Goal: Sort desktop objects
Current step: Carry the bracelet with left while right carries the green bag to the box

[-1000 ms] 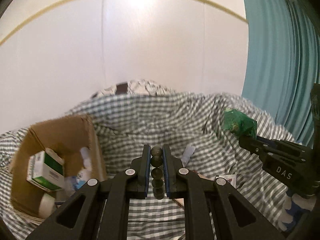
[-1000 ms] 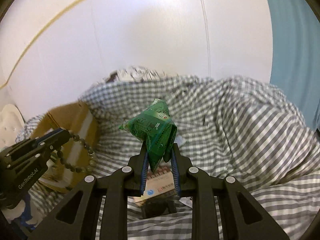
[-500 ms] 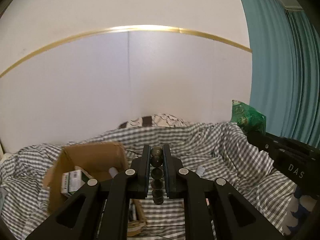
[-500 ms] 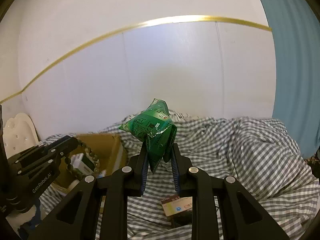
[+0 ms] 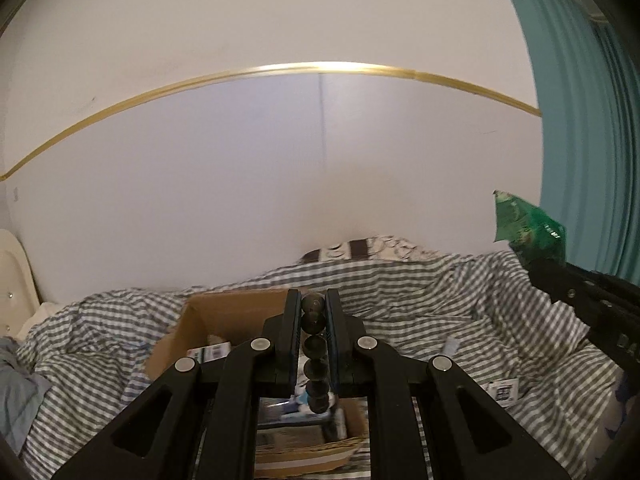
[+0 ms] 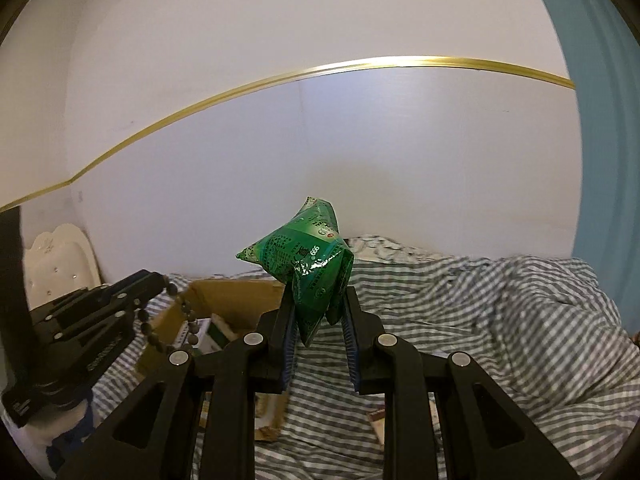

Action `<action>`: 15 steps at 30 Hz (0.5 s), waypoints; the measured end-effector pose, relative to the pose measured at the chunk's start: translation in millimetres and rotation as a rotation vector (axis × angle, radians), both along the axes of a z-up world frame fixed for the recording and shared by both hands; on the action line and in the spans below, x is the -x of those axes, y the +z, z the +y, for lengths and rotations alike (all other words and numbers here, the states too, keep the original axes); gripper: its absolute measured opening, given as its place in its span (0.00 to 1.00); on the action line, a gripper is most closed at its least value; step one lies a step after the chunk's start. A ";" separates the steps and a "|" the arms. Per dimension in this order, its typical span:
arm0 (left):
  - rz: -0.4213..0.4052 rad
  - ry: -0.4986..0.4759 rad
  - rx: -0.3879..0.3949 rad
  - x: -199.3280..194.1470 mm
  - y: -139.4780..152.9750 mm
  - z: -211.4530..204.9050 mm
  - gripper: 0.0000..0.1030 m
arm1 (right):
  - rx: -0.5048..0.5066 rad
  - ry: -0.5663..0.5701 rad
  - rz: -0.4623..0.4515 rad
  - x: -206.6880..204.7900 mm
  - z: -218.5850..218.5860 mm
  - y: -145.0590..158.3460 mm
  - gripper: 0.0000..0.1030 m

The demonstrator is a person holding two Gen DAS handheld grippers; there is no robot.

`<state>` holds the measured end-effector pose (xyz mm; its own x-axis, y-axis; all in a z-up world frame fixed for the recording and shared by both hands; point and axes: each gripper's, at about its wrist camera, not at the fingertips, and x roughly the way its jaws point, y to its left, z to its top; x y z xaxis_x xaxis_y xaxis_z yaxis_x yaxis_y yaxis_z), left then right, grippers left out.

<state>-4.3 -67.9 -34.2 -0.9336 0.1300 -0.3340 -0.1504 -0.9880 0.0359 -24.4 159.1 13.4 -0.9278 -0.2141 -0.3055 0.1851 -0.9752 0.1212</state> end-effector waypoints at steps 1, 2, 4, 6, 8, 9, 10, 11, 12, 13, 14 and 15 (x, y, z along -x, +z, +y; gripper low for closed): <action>-0.005 0.008 -0.001 0.8 -2.3 -3.9 0.11 | -0.005 0.009 0.001 1.1 -4.7 -0.5 0.20; -0.011 0.017 -0.005 3.4 -4.7 -9.3 0.11 | -0.008 0.019 0.002 3.1 -9.6 -1.3 0.20; -0.016 0.033 -0.015 5.5 -8.7 -19.2 0.11 | -0.009 0.038 0.001 9.8 -17.5 -4.1 0.20; -0.025 0.045 -0.032 10.9 -12.0 -29.4 0.11 | -0.015 0.057 -0.002 15.0 -26.7 -6.5 0.20; -0.038 0.060 -0.040 17.1 -18.9 -37.6 0.11 | -0.029 0.071 -0.002 19.9 -34.4 -10.4 0.20; -0.048 0.066 -0.039 20.9 -22.9 -39.7 0.11 | -0.039 0.077 -0.003 24.6 -39.6 -12.9 0.20; -0.056 0.072 -0.039 24.9 -27.0 -42.5 0.11 | -0.051 0.084 -0.008 29.8 -45.9 -16.2 0.20; -0.068 0.079 -0.039 30.2 -33.4 -45.9 0.11 | -0.061 0.090 -0.015 33.7 -52.0 -19.2 0.20; -0.077 0.083 -0.042 33.7 -37.0 -47.6 0.11 | -0.065 0.089 -0.024 38.2 -57.3 -22.3 0.20; -0.085 0.088 -0.047 37.0 -40.6 -49.7 0.11 | -0.067 0.099 -0.034 42.7 -63.0 -26.1 0.20; -0.097 0.095 -0.055 41.6 -45.7 -52.8 0.11 | -0.071 0.110 -0.046 48.5 -68.5 -30.9 0.20; -0.106 0.101 -0.058 45.4 -49.3 -54.6 0.11 | -0.076 0.119 -0.056 51.8 -73.5 -35.2 0.20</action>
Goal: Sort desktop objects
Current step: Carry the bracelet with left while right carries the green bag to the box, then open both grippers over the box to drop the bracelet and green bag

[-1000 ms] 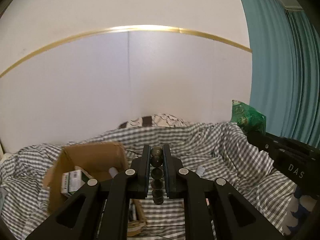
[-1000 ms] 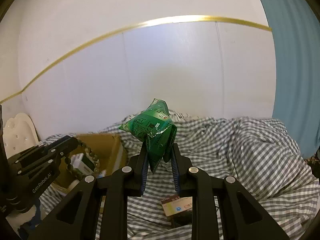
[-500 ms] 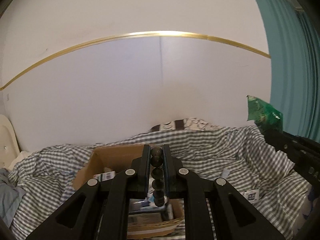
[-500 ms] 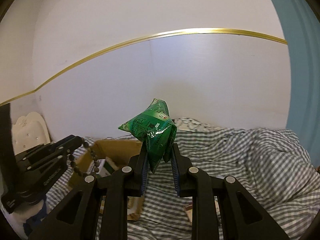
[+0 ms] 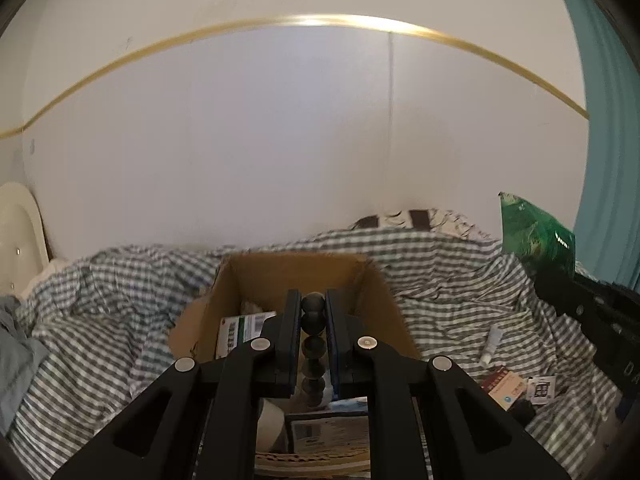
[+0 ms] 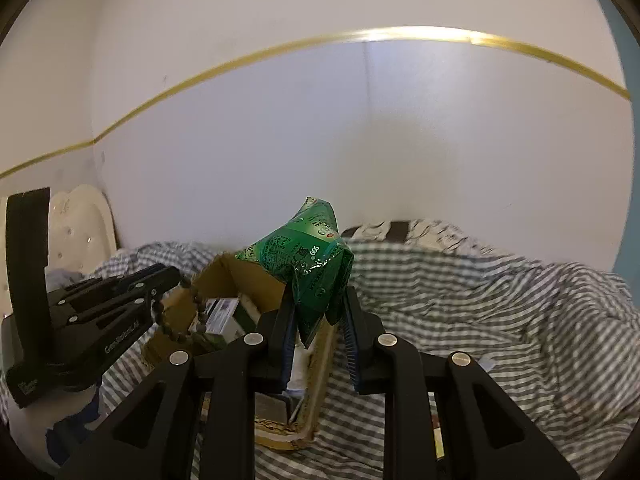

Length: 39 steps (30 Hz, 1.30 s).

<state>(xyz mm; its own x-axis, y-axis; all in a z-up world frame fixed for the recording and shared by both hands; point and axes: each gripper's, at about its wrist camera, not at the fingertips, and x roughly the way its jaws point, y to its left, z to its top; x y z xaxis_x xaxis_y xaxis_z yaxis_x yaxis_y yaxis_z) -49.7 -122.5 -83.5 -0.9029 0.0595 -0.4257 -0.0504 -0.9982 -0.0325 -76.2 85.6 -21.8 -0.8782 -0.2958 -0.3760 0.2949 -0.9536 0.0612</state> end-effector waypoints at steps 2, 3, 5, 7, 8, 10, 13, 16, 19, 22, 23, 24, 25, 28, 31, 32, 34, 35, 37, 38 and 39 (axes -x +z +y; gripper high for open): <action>-0.024 0.015 -0.003 8.7 -9.5 -3.0 0.11 | -0.009 0.016 -0.019 8.6 -8.4 -7.6 0.20; -0.039 0.022 -0.005 14.1 -15.8 -5.4 0.11 | -0.013 0.024 -0.031 14.0 -13.6 -12.1 0.20; -0.066 0.029 -0.012 22.0 -27.2 -9.7 0.11 | -0.018 0.040 -0.052 24.3 -21.6 -19.6 0.20; -0.097 0.037 -0.016 31.6 -39.8 -13.9 0.11 | -0.022 0.053 -0.068 32.7 -31.2 -26.4 0.20; -0.107 0.040 -0.016 35.0 -44.1 -15.6 0.11 | -0.025 0.061 -0.078 39.0 -36.1 -30.4 0.20; -0.138 0.049 -0.013 44.8 -57.1 -21.5 0.11 | -0.026 0.073 -0.095 46.7 -42.4 -37.5 0.20; -0.169 0.050 -0.014 54.4 -69.7 -24.6 0.11 | -0.034 0.092 -0.123 61.4 -52.0 -45.4 0.20; -0.202 0.053 -0.010 63.7 -80.5 -27.0 0.11 | -0.041 0.113 -0.146 75.6 -61.3 -54.9 0.20; -0.221 0.050 -0.011 71.0 -87.4 -28.9 0.11 | -0.049 0.132 -0.170 87.4 -68.4 -64.6 0.20; -0.238 0.055 -0.009 77.0 -93.9 -30.2 0.11 | -0.053 0.148 -0.192 97.1 -76.4 -74.5 0.22; -0.241 0.063 -0.008 78.7 -95.5 -30.8 0.11 | -0.054 0.151 -0.198 100.2 -78.4 -77.1 0.24; -0.243 0.062 -0.009 80.0 -96.4 -31.1 0.11 | -0.054 0.147 -0.201 103.0 -79.5 -79.8 0.25; -0.243 0.058 -0.011 80.8 -96.7 -31.1 0.12 | -0.055 0.142 -0.205 105.8 -79.6 -82.0 0.27; -0.236 0.058 -0.004 80.3 -93.4 -29.0 0.13 | -0.043 0.128 -0.219 111.7 -75.0 -84.8 0.31; -0.230 0.059 0.003 77.1 -88.4 -26.1 0.14 | -0.032 0.109 -0.219 113.2 -66.2 -81.9 0.32; -0.227 0.057 0.005 75.7 -86.4 -25.0 0.15 | -0.025 0.102 -0.213 112.9 -62.2 -79.6 0.32; -0.213 0.054 0.009 71.1 -79.5 -21.3 0.22 | -0.006 0.088 -0.203 108.7 -53.0 -71.5 0.32; -0.205 0.055 0.009 69.1 -76.1 -20.1 0.31 | 0.004 0.086 -0.199 106.2 -48.1 -66.7 0.32; -0.184 0.061 0.016 63.0 -67.8 -16.6 0.41 | 0.010 0.083 -0.188 102.1 -42.7 -58.1 0.32; -0.168 0.063 0.020 57.8 -61.1 -14.0 0.43 | 0.013 0.078 -0.175 97.7 -38.7 -52.3 0.32; -0.159 0.062 0.022 54.7 -56.8 -12.6 0.43 | 0.019 0.075 -0.166 93.0 -35.4 -46.9 0.32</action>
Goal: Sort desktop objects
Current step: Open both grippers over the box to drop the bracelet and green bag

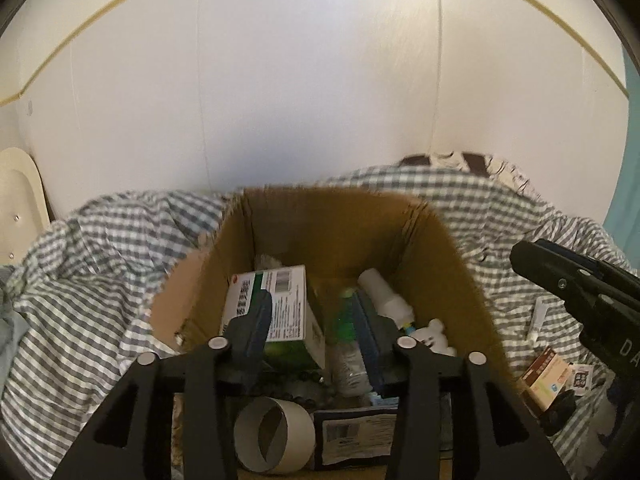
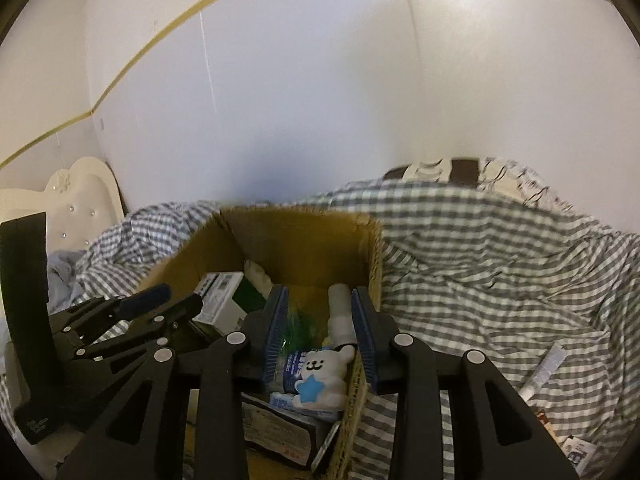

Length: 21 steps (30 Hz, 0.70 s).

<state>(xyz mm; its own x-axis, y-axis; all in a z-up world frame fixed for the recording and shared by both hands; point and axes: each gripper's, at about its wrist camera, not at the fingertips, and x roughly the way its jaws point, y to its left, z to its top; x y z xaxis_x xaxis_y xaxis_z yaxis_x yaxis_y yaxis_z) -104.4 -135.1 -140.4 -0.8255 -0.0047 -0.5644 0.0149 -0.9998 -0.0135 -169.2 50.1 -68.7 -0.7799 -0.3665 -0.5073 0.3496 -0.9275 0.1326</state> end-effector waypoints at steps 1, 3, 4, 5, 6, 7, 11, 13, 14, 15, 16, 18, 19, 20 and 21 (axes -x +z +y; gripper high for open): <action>0.012 -0.003 0.002 -4.2 6.9 2.3 0.44 | 0.007 -0.004 0.009 -3.4 4.0 4.7 0.32; 0.035 -0.004 0.007 -11.2 17.4 5.9 0.49 | 0.026 -0.016 0.024 -13.1 13.3 15.8 0.33; 0.053 -0.004 0.009 -16.6 24.4 8.3 0.50 | 0.034 -0.020 0.031 -17.6 17.7 20.3 0.34; 0.064 -0.005 0.009 -20.5 29.3 10.9 0.53 | 0.039 -0.025 0.040 -22.6 22.1 25.1 0.35; 0.075 -0.008 0.008 -24.3 34.2 13.5 0.56 | 0.043 -0.035 0.052 -29.0 28.0 30.9 0.36; 0.086 -0.012 0.008 -28.7 39.3 16.5 0.59 | 0.046 -0.042 0.061 -33.5 32.8 35.4 0.39; 0.147 -0.026 0.031 -47.1 62.8 36.4 0.79 | 0.074 -0.089 0.090 -55.2 59.0 55.9 0.54; 0.178 -0.031 0.038 -56.6 74.0 46.2 0.87 | 0.086 -0.104 0.098 -63.6 71.6 64.6 0.64; 0.194 -0.033 0.040 -61.2 79.5 50.7 0.94 | 0.089 -0.113 0.104 -68.0 78.0 68.9 0.68; 0.209 -0.032 0.042 -65.4 84.4 55.7 0.99 | 0.090 -0.126 0.111 -73.0 84.6 73.1 0.79; 0.223 -0.030 0.045 -69.5 89.0 59.8 1.00 | 0.091 -0.139 0.120 -77.8 91.6 77.2 0.87; 0.254 -0.032 0.052 -79.1 99.2 70.9 1.00 | 0.094 -0.183 0.151 -89.7 108.2 86.3 0.94; 0.262 -0.033 0.057 -81.9 102.5 75.9 1.00 | 0.094 -0.202 0.164 -95.3 115.6 89.4 0.97; 0.271 -0.033 0.068 -85.5 106.8 82.6 1.00 | 0.096 -0.225 0.180 -101.9 124.8 94.0 0.99; 0.280 -0.034 0.078 -88.7 109.9 87.2 1.00 | 0.098 -0.241 0.190 -106.0 132.1 97.3 1.00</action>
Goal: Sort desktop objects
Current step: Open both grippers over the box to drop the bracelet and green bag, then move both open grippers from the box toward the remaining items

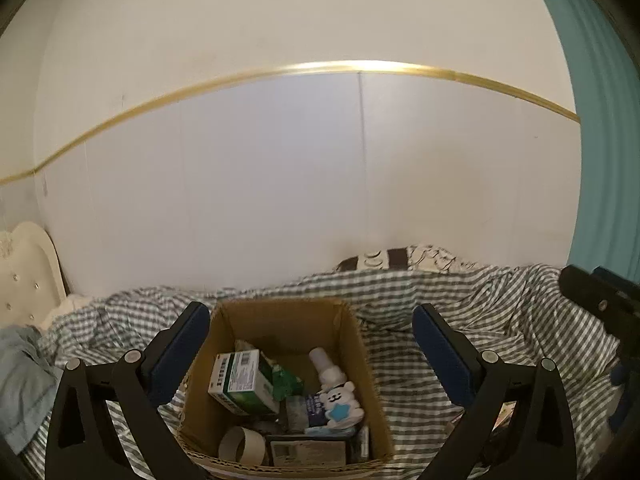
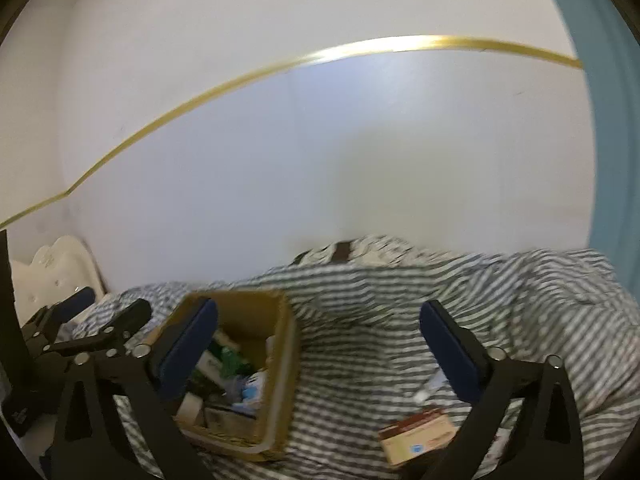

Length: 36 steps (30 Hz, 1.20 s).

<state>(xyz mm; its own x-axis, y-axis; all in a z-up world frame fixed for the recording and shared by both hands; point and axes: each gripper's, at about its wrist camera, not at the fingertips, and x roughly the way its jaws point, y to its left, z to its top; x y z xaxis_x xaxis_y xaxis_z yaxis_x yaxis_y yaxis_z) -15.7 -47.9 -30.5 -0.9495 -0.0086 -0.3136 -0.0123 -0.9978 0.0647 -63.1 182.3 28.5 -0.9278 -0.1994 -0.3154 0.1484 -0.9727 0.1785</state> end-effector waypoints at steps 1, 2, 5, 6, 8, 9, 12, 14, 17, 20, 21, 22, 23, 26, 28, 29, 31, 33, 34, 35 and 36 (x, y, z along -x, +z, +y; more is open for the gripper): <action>0.012 0.000 0.008 -4.3 3.0 5.6 1.00 | 0.001 -0.015 0.007 -4.4 7.2 3.0 1.00; 0.020 0.000 0.011 -6.9 5.5 10.3 1.00 | 0.000 -0.033 0.015 -9.7 16.0 7.1 1.00; 0.046 -0.015 0.003 -16.2 12.8 25.1 1.00 | -0.016 -0.074 0.028 -17.4 36.6 16.2 1.00; 0.058 -0.027 -0.001 -19.7 15.0 28.7 1.00 | -0.020 -0.085 0.032 -21.6 42.7 18.4 1.00; 0.076 -0.048 -0.012 -26.1 20.3 37.8 1.00 | -0.020 -0.103 0.039 -28.0 54.6 22.5 1.00; 0.078 -0.056 -0.020 -28.1 22.0 40.7 1.00 | -0.018 -0.109 0.043 -31.5 61.3 25.0 1.00; 0.078 -0.080 -0.043 -33.5 25.5 49.9 1.00 | -0.007 -0.135 0.059 -41.1 79.6 30.8 1.00; 0.077 -0.091 -0.039 -35.3 25.1 56.9 1.00 | 0.006 -0.144 0.068 -49.7 88.5 31.8 1.00; 0.064 -0.105 -0.015 -34.0 21.8 70.4 1.00 | 0.030 -0.142 0.074 -59.1 104.8 31.1 1.00; 0.032 -0.153 -0.034 -31.2 15.4 83.9 1.00 | 0.028 -0.143 0.074 -65.6 114.2 27.3 1.00; 0.028 -0.165 -0.038 -30.8 12.9 88.1 1.00 | 0.025 -0.145 0.072 -65.8 119.0 26.3 1.00; 0.022 -0.180 -0.036 -30.3 9.9 93.7 1.00 | 0.024 -0.149 0.069 -66.2 122.2 24.5 1.00; 0.015 -0.193 -0.029 -28.5 6.1 98.5 1.00 | 0.026 -0.152 0.064 -66.2 126.1 21.9 1.00; -0.036 -0.232 0.006 -21.4 -7.7 116.0 1.00 | 0.037 -0.153 0.037 -63.2 134.6 12.9 1.00; -0.058 -0.244 0.021 -16.8 -17.3 122.9 1.00 | 0.037 -0.160 0.007 -58.1 139.5 3.2 1.00; -0.075 -0.252 0.025 -12.8 -24.0 126.0 1.00 | 0.032 -0.166 -0.016 -53.5 140.8 -3.6 1.00; -0.105 -0.266 0.024 -5.7 -35.5 128.3 1.00 | 0.022 -0.172 -0.047 -47.7 140.9 -14.4 0.98; -0.134 -0.274 0.026 3.9 -48.1 130.8 1.00 | 0.010 -0.181 -0.088 -39.5 142.1 -27.4 0.96; -0.147 -0.277 0.030 8.4 -54.8 131.8 1.00 | 0.003 -0.189 -0.111 -35.0 143.1 -35.1 0.94; -0.162 -0.282 0.035 11.8 -63.0 133.4 1.00 | -0.004 -0.196 -0.137 -29.7 143.9 -43.1 0.93; -0.175 -0.287 0.040 14.1 -68.5 134.9 1.00 | -0.006 -0.202 -0.159 -24.6 146.4 -50.6 0.90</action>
